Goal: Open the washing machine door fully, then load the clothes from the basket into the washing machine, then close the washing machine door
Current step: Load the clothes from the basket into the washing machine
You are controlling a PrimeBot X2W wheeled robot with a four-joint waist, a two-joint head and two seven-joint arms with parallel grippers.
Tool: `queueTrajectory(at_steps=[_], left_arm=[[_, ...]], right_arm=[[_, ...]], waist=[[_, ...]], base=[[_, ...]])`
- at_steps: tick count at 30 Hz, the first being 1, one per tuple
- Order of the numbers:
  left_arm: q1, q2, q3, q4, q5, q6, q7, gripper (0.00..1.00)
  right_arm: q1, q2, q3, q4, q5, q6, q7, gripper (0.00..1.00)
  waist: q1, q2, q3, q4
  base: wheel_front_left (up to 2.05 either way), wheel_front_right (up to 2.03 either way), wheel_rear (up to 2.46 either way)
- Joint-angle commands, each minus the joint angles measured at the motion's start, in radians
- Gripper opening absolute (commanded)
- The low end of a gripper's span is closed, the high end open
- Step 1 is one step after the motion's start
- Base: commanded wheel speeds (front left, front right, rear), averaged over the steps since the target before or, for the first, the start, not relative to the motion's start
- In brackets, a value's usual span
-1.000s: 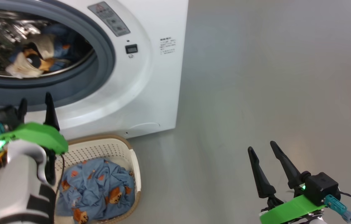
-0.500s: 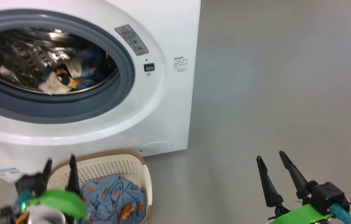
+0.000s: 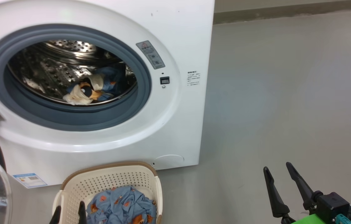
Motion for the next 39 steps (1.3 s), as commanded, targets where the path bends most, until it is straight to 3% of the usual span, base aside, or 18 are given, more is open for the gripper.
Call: queueTrajectory(at_steps=[1,6,13,39], left_arm=[[-0.001,0.011,0.023,-0.041,-0.016,0.015,-0.006,1.0],[0.062,0.011,0.012,-0.108,-0.036,0.053,-0.006,1.0],[0.113,0.011,0.011,-0.156,-0.043,0.067,-0.006,1.0],[0.108,0.011,0.009,-0.165,-0.025,0.063,-0.006,1.0]], right_arm=[[-0.012,-0.006,0.019,-0.026,-0.005,0.002,-0.005,1.0],[-0.005,-0.003,0.01,-0.028,-0.001,0.002,-0.005,1.0],[0.003,0.0,0.007,-0.026,0.002,0.002,-0.005,1.0],[0.0,0.003,0.015,-0.028,0.005,0.002,-0.005,1.0]], waist=[[0.0001,-0.0001,-0.011,0.014],[0.0001,-0.0001,-0.027,0.03],[0.0001,-0.0001,-0.042,0.05],[0.0001,-0.0001,-0.017,0.045]], base=[[0.0,0.0,0.0],[0.0,0.0,0.0],[0.0,0.0,0.0],[0.0,0.0,0.0]])
